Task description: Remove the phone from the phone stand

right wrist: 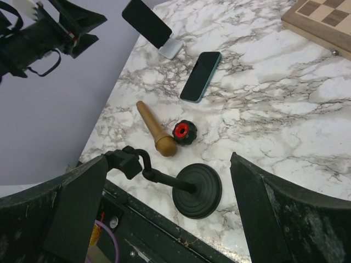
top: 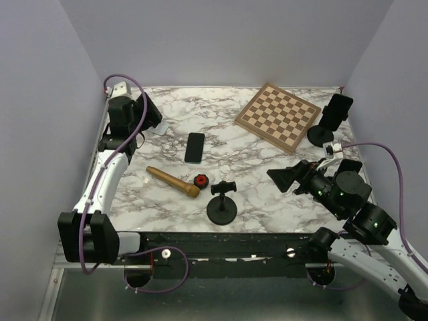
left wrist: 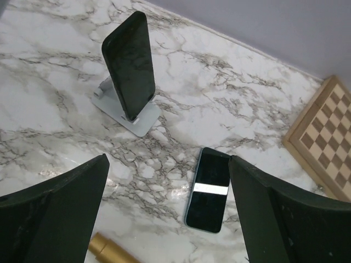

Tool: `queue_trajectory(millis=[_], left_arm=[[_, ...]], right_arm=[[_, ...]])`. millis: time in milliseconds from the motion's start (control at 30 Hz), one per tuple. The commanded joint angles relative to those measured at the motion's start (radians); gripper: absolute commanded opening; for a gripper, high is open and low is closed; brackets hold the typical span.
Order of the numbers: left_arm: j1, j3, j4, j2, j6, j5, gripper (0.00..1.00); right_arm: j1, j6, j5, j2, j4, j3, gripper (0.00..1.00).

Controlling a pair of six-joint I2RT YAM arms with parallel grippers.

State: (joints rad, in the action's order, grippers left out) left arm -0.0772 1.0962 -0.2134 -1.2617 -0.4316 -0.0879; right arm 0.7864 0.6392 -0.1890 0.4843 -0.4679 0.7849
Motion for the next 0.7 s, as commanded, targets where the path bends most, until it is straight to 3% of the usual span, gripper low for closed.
queue_trajectory(millis=[0,100,233,500,667], left_arm=[[0.194,-0.137,0.314,-0.063,-0.203,0.332,0.96],[0.253,-0.228,0.592,-0.094,-0.196,0.398,0.94],[0.272,-0.246,0.767,-0.162,-0.153,0.455,0.93],[0.334,-0.248,0.959,-0.316,-0.184,0.514,0.86],[0.386,-0.172,1.072,-0.455,-0.283,0.675,0.84]], right_arm=[[0.005,0.025,0.028,-0.039,-0.042,-0.027,1.0],[0.006,0.03,0.049,-0.046,-0.036,-0.029,1.0],[0.006,0.022,0.067,-0.025,-0.016,-0.026,1.0],[0.006,-0.016,0.093,0.073,-0.036,0.036,1.0],[0.005,-0.011,0.105,0.067,-0.03,0.05,1.0]])
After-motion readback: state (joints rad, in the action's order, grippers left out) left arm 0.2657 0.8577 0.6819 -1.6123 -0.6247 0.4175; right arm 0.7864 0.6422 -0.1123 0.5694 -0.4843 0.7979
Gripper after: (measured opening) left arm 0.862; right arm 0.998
